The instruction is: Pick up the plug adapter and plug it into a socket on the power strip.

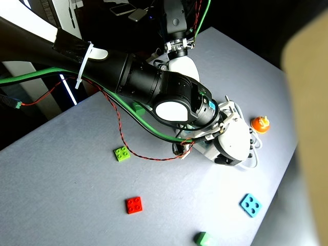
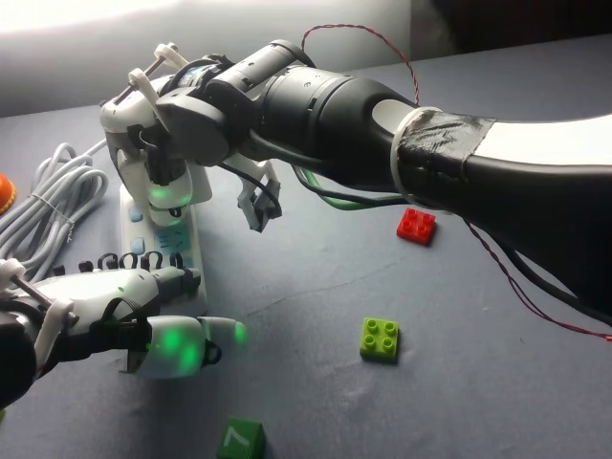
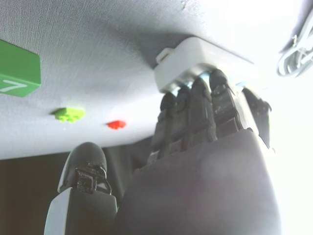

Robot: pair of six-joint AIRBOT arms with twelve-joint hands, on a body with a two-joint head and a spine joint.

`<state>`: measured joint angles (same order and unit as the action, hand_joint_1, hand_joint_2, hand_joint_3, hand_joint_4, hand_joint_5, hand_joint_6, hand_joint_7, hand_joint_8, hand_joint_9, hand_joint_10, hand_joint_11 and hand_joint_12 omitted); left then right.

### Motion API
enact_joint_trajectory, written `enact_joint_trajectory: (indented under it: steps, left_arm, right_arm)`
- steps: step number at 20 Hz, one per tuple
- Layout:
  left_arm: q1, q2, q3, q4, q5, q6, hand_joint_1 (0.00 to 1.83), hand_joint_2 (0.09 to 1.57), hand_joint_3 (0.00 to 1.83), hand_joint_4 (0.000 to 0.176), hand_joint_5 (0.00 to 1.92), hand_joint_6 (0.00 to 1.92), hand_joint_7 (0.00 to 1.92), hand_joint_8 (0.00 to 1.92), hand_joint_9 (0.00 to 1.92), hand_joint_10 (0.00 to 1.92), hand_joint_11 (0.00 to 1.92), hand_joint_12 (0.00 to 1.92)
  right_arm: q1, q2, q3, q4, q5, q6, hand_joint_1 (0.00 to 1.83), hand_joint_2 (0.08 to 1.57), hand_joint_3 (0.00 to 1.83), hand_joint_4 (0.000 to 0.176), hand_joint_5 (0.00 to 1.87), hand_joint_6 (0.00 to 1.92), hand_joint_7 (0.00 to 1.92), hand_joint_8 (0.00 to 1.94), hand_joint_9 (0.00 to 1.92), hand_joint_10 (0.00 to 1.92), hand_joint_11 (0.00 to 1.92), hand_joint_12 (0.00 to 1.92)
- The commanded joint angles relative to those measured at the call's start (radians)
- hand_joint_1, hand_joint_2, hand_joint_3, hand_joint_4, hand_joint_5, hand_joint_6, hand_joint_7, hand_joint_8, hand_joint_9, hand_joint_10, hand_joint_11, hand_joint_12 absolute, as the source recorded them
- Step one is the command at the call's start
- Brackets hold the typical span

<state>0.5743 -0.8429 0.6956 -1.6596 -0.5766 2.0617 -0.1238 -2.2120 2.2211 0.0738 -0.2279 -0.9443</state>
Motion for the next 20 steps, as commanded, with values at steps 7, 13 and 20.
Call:
enact_joint_trajectory:
  steps: [7, 13, 20]
  left_arm:
    - [0.006, 0.007, 0.007, 0.0, -0.009, -0.009, 0.0, 1.25, 0.0, 0.0, 0.05, 0.0, 0.07, 0.0, 0.06, 0.0, 0.0, 0.13]
    - [0.009, 0.01, 0.007, 0.0, -0.009, -0.009, 0.0, 1.25, 0.0, 0.0, 0.08, 0.0, 0.09, 0.0, 0.08, 0.0, 0.0, 0.2]
    - [0.013, 0.015, 0.007, 0.0, -0.009, -0.009, 0.0, 1.24, 0.0, 0.0, 0.07, 0.0, 0.07, 0.0, 0.06, 0.0, 0.0, 0.13]
  right_arm:
    - [-0.016, -0.006, -0.001, 0.003, 0.093, -0.001, 1.01, 1.1, 0.0, 0.0, 0.75, 0.15, 0.85, 0.11, 0.8, 0.37, 0.48, 1.2]
    - [-0.014, -0.001, -0.001, 0.003, 0.1, -0.003, 0.77, 1.04, 0.0, 0.0, 0.54, 0.0, 0.63, 0.0, 0.65, 0.0, 0.25, 1.0]
    - [-0.009, 0.015, -0.002, 0.002, 0.1, -0.004, 0.6, 0.99, 0.0, 0.0, 0.39, 0.0, 0.43, 0.0, 0.43, 0.0, 0.05, 1.01]
